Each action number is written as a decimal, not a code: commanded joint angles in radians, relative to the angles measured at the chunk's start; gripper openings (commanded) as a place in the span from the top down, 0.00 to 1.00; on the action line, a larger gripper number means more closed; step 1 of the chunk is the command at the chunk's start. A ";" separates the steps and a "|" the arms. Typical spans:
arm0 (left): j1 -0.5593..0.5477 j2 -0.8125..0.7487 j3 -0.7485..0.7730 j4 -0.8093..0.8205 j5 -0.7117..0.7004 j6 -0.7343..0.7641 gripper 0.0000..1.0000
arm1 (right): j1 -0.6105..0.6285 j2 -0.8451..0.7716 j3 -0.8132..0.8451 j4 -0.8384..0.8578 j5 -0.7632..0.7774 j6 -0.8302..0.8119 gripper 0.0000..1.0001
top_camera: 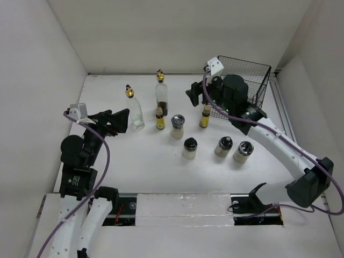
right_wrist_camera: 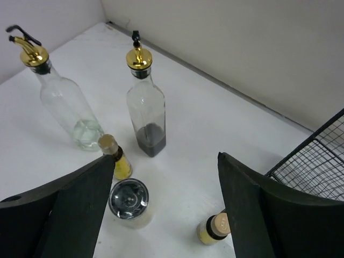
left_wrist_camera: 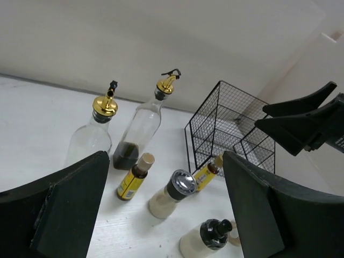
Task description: Organize the condiment bottles
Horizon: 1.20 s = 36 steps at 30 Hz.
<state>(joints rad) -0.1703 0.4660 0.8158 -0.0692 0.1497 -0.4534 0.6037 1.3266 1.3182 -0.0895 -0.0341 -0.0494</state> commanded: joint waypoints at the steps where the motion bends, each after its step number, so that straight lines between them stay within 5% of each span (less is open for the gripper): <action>1: -0.005 0.057 0.022 0.035 0.039 0.012 0.17 | 0.008 0.029 0.061 0.054 -0.015 -0.026 0.17; 4: -0.005 0.089 0.060 0.012 0.028 0.030 0.17 | 0.017 0.104 0.088 0.076 -0.027 -0.044 0.37; 5: -0.005 0.101 0.060 0.012 0.028 0.030 0.17 | 0.018 0.150 0.114 0.076 -0.027 -0.056 0.60; 6: -0.005 0.102 0.060 0.025 0.028 0.030 0.20 | 0.018 0.173 0.131 0.076 -0.038 -0.056 0.97; 7: -0.014 0.115 0.060 0.035 0.028 0.030 0.26 | 0.018 0.193 0.145 0.076 -0.038 -0.066 1.00; 10: -0.014 0.115 0.007 0.060 0.028 0.030 0.53 | 0.018 0.262 0.170 0.122 -0.052 -0.086 1.00; 11: -0.014 0.115 0.006 0.069 0.019 0.030 0.89 | 0.018 0.281 0.183 0.134 -0.043 -0.086 0.96; 12: -0.014 0.115 0.006 0.069 0.019 0.041 0.99 | 0.018 0.317 0.209 0.134 -0.043 -0.096 0.86; 13: -0.014 0.115 0.006 0.054 -0.025 0.041 1.00 | 0.018 0.338 0.225 0.134 -0.043 -0.105 0.61; 15: -0.014 0.106 0.006 0.040 -0.061 0.041 0.95 | 0.018 0.379 0.257 0.134 -0.043 -0.116 0.44; 19: -0.014 0.095 0.006 0.040 -0.102 0.041 0.49 | 0.018 0.500 0.346 0.143 -0.075 -0.125 0.31; 20: -0.014 0.095 0.006 0.040 -0.102 0.041 0.45 | 0.018 0.519 0.358 0.161 -0.093 -0.125 0.27; 36: -0.014 0.137 -0.003 0.042 -0.082 0.059 0.43 | 0.007 0.770 0.570 0.290 -0.277 -0.104 0.26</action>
<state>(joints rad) -0.1822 0.5884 0.8227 -0.0715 0.0525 -0.4084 0.6098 2.0823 1.8374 0.0772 -0.2787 -0.1616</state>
